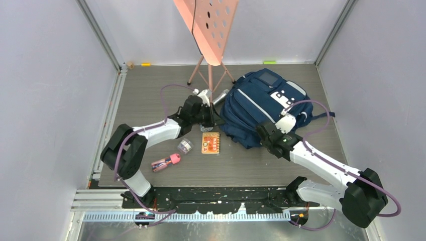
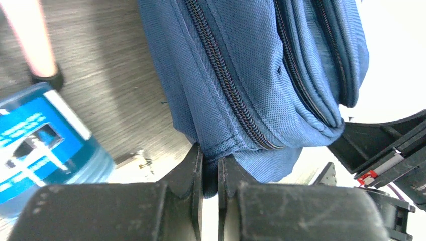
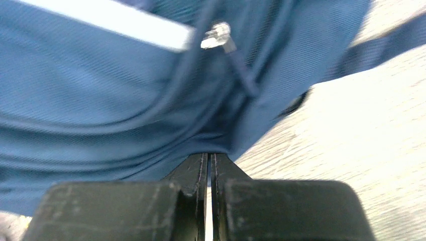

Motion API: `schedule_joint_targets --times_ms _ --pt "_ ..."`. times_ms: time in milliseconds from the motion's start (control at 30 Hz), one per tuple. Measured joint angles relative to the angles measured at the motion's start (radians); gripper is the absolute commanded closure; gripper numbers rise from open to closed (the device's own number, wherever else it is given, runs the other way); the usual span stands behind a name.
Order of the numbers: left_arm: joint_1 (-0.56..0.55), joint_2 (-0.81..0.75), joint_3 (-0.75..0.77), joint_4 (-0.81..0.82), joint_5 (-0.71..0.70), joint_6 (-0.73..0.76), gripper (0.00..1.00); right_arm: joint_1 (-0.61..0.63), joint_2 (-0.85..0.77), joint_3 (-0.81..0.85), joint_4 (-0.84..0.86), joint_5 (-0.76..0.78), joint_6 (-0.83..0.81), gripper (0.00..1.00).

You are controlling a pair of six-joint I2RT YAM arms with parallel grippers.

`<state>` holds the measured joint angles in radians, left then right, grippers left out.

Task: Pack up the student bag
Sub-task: Zip the student bag at the center of the board.

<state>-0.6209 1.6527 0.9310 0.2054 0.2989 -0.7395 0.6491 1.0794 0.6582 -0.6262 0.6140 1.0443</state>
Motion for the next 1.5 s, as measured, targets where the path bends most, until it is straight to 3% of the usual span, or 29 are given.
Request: schedule_joint_targets --times_ms 233,333,433,500,667,1233,1500 --pt "0.068 -0.04 -0.018 -0.059 -0.03 0.06 0.99 -0.072 -0.097 -0.042 -0.085 0.062 0.016 1.0" --pt "0.078 -0.04 -0.026 -0.066 -0.018 0.096 0.91 -0.073 -0.154 -0.058 -0.087 0.067 0.024 1.0" --pt "0.074 -0.046 -0.029 -0.065 -0.008 0.145 1.0 -0.074 -0.192 -0.07 -0.085 0.073 0.023 1.0" --pt "0.068 -0.061 -0.034 -0.067 -0.008 0.177 1.0 -0.077 -0.196 -0.077 -0.077 0.075 0.015 0.99" --pt "0.058 -0.11 -0.036 -0.111 -0.012 0.231 1.0 -0.127 -0.168 -0.11 -0.02 0.071 -0.024 1.0" --pt "0.051 -0.118 -0.041 -0.151 0.015 0.339 1.0 -0.49 -0.028 -0.123 0.225 -0.147 -0.182 1.0" --pt "0.05 -0.118 -0.047 -0.14 0.072 0.36 1.0 -0.549 0.01 -0.097 0.255 -0.174 -0.263 1.0"
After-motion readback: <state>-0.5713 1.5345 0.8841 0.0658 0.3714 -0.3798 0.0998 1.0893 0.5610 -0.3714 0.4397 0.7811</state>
